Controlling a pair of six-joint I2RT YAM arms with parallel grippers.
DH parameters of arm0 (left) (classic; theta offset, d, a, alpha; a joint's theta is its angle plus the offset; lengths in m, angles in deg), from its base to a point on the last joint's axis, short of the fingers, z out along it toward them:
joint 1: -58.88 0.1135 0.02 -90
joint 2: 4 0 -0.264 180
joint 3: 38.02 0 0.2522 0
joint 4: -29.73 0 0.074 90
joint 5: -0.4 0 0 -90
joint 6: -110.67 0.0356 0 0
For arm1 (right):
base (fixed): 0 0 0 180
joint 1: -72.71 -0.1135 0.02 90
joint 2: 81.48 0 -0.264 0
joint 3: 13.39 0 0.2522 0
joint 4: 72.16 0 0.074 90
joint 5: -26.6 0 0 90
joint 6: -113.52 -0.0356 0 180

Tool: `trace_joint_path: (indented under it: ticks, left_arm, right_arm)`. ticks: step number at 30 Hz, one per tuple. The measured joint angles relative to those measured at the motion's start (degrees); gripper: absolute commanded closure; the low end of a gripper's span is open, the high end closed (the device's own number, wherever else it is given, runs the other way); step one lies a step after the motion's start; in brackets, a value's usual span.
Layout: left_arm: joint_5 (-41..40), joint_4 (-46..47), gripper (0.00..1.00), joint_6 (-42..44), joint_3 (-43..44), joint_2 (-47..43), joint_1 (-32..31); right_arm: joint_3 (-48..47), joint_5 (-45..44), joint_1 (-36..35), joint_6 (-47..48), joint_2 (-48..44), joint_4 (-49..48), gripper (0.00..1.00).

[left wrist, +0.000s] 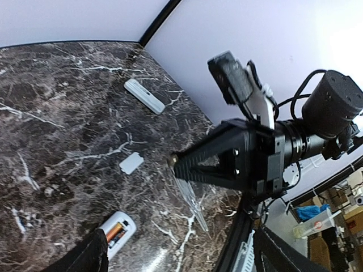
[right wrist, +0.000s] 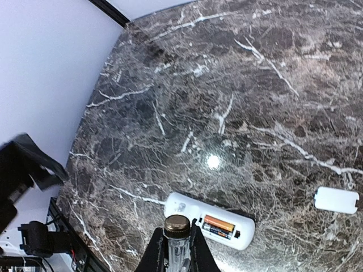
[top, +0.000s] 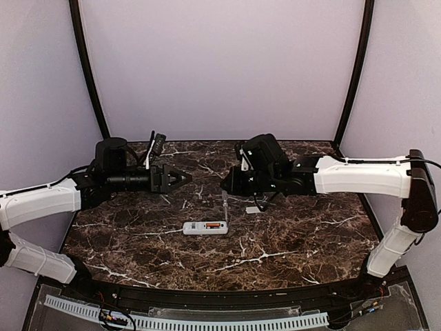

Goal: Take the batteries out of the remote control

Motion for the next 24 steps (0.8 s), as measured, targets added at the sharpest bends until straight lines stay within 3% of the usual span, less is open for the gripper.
trace_joint_path:
  ticks: [8, 16, 24]
  left_arm:
    - [3.2, 13.9, 0.12, -13.0, -2.3, 3.4, -7.2]
    - [6.6, 18.0, 0.17, -16.7, 1.0, 10.8, -10.4]
    - [9.8, 18.9, 0.62, -17.7, 4.5, 15.9, -12.6]
  right_arm:
    - [0.0, 0.0, 0.8, 0.8, -4.4, -9.4, 1.0]
    - [1.3, 2.3, 0.8, 0.0, -5.5, -15.2, 1.0]
    - [2.7, 2.6, 0.8, -0.3, -6.6, -16.9, 1.0]
